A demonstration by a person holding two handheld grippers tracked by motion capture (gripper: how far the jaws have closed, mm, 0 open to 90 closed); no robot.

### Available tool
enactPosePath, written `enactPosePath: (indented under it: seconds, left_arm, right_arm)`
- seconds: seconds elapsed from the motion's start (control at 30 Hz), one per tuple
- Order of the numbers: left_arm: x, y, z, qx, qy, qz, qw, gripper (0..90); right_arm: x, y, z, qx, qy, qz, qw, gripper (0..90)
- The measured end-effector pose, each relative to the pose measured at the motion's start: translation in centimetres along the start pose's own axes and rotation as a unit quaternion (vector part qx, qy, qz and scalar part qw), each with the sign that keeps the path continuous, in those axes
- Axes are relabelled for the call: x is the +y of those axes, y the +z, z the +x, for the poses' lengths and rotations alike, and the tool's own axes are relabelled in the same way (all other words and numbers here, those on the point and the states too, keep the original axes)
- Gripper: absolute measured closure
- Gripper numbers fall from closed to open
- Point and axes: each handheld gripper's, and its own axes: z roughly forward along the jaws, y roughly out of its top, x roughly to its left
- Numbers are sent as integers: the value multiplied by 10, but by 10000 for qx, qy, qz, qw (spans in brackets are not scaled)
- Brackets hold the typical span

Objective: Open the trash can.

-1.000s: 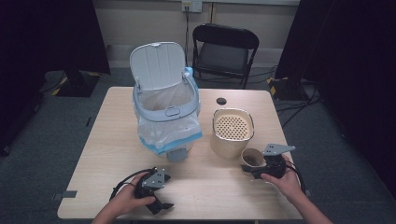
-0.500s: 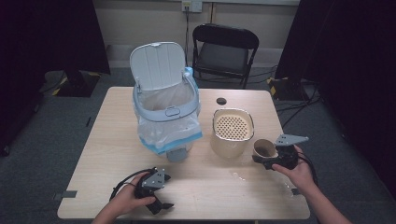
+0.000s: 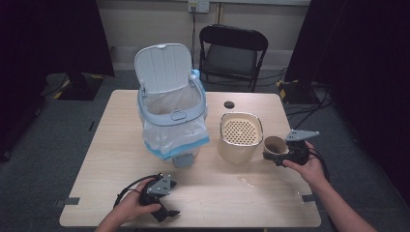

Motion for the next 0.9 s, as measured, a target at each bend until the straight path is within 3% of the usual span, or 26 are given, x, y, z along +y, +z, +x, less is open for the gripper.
enactPosePath:
  seconds: [0.2,0.27,0.9]
  left_arm:
    - [0,0,0,-1,3,-3,10000,31]
    - [1,-1,0,-2,3,97,10000,25]
    - [0,0,0,-1,-2,62,10000,24]
  right_arm:
    - [8,3,-11,-30,24,-15,10000,270]
    - [12,3,-15,-57,10,23,10000,270]
    - [45,22,-54,-309,15,42,9995,271]
